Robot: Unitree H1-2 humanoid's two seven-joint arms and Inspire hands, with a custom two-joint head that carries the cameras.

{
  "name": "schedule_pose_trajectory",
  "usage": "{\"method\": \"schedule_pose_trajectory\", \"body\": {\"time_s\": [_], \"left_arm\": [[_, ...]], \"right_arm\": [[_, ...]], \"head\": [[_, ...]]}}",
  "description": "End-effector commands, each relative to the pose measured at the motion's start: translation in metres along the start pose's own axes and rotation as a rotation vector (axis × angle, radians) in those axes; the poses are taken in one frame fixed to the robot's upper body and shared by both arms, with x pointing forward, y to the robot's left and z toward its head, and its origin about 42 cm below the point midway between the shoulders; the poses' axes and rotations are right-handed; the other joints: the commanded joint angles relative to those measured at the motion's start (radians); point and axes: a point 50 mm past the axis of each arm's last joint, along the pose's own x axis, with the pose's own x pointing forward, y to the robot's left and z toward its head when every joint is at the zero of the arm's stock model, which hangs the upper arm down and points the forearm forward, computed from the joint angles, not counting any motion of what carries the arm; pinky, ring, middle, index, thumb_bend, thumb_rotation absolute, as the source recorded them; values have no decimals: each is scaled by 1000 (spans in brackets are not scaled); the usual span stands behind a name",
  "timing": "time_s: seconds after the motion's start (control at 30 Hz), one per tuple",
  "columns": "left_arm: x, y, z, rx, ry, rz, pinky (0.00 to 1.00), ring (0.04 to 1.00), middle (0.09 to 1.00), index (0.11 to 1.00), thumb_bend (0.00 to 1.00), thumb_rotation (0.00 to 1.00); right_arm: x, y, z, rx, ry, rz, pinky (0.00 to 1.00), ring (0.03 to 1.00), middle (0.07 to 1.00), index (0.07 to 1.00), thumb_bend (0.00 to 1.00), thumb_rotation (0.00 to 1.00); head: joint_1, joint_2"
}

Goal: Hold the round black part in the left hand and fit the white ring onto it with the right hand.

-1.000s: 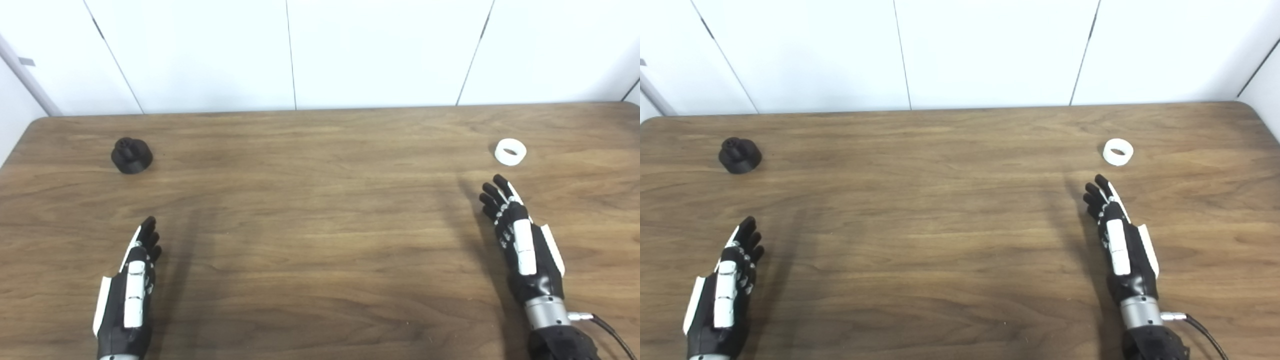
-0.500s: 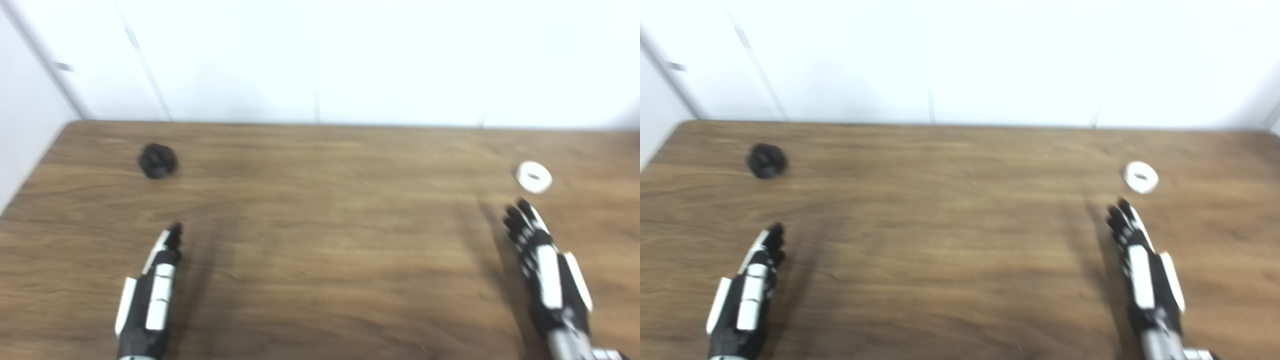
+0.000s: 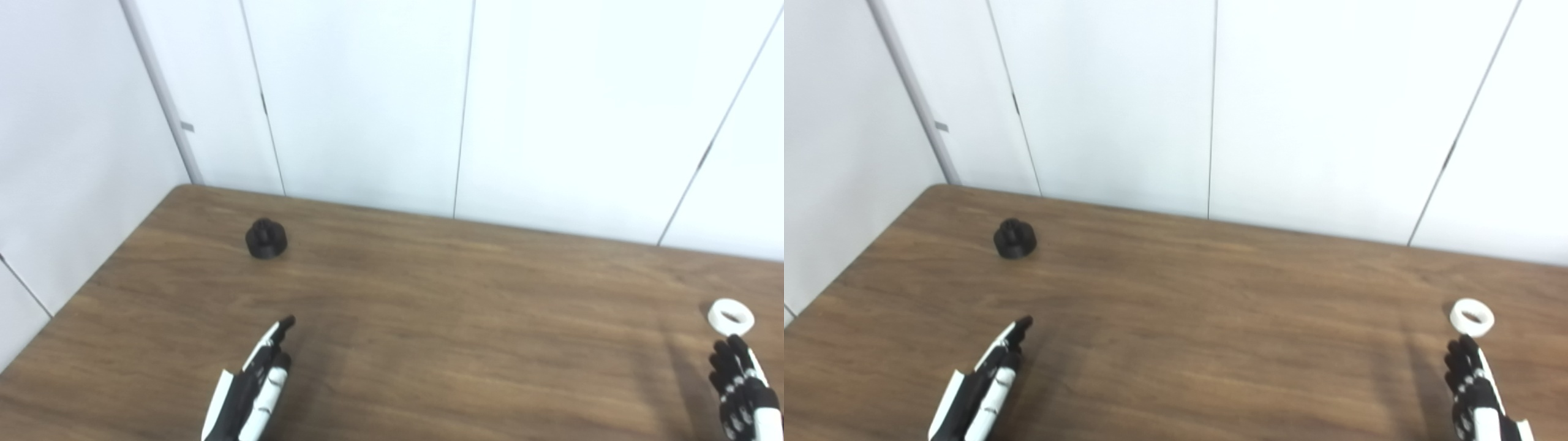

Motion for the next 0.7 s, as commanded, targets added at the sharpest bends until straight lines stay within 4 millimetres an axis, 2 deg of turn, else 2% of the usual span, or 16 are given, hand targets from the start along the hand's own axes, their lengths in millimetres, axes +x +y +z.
{"method": "schedule_pose_trajectory", "body": {"time_s": [0.0, 0.17, 0.57, 0.67], "left_arm": [[-2, -14, -9, -26, 26, 19, 1000, 992, 962, 920, 458, 828], [0, -16, -11, -33, 30, 21, 1000, 991, 959, 912, 450, 801], [1, -16, -13, -20, 27, 25, 1000, 970, 951, 909, 408, 767], [0, -18, -11, -51, 42, 33, 1000, 982, 955, 902, 446, 693]], "right_arm": [[-20, -3, -31, 13, 98, -23, 1000, 963, 958, 980, 503, 1000], [-19, -4, -35, 14, 105, -22, 1000, 975, 966, 983, 493, 1000], [-18, -3, -37, 13, 89, -22, 1000, 976, 969, 994, 453, 1000], [-18, -3, -37, 6, 92, -25, 1000, 973, 965, 991, 440, 1000]], "head": [[22, -17], [34, -36], [1, -28], [-7, -26]]}}
